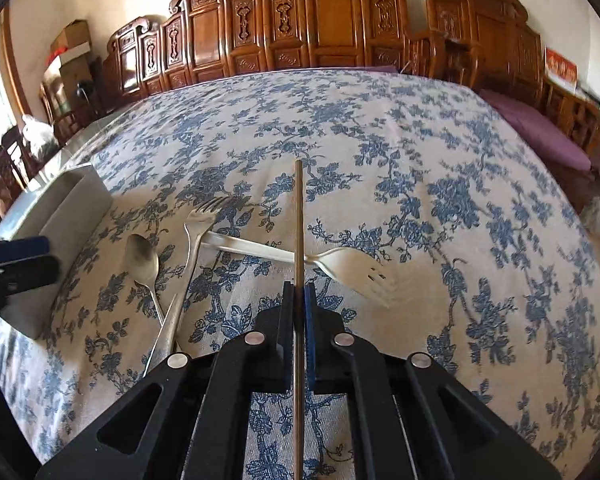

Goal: Organize utensils
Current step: 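Grasp the metal spoon from the pile with the left tool, then carry the metal spoon into the tray and open the left tool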

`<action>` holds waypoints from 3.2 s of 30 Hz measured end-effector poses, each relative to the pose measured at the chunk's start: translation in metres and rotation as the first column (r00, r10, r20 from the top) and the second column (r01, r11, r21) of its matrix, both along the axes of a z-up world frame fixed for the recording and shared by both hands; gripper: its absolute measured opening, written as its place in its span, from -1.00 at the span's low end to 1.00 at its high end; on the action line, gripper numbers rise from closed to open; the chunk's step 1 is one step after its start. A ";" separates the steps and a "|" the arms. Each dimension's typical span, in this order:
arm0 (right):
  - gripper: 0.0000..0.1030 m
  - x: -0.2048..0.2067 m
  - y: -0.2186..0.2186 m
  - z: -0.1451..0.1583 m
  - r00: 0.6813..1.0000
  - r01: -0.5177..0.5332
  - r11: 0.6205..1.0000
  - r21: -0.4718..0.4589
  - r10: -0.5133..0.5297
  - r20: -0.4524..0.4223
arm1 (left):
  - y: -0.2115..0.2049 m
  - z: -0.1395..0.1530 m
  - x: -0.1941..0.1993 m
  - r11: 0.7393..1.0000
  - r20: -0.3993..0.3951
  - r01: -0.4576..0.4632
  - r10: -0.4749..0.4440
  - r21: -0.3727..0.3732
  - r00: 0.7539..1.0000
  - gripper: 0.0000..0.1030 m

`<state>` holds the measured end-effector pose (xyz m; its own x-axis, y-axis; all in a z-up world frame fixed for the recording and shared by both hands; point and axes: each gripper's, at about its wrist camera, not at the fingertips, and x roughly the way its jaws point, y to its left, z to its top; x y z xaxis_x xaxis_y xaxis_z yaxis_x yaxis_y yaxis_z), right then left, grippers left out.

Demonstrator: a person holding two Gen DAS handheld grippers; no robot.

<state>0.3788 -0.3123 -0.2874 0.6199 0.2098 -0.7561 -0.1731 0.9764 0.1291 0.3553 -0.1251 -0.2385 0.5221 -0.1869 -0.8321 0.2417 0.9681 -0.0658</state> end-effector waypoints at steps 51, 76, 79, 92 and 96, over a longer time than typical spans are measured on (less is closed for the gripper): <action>-0.88 -0.038 0.079 0.045 0.976 -0.188 0.982 0.015 0.185 0.114 | 0.035 0.069 -0.006 0.996 0.154 -0.064 0.055 0.054 0.987 -0.99; -0.88 -0.065 0.129 0.054 0.951 -0.291 0.956 0.046 0.284 0.125 | 0.124 0.088 -0.001 0.981 0.165 -0.122 0.097 0.148 0.981 -0.99; -0.88 -0.063 0.127 0.052 0.952 -0.289 0.956 0.049 0.281 0.121 | 0.128 0.075 0.008 0.978 0.131 -0.114 0.091 0.176 0.987 -0.99; -0.88 -0.059 0.126 0.046 0.954 -0.290 0.955 0.061 0.283 0.104 | 0.129 0.028 0.042 0.970 0.045 -0.107 0.100 0.218 0.994 -0.99; -0.88 -0.056 0.124 0.044 0.955 -0.288 0.955 0.067 0.281 0.098 | 0.125 0.014 0.050 0.971 0.023 -0.106 0.103 0.214 0.994 -0.99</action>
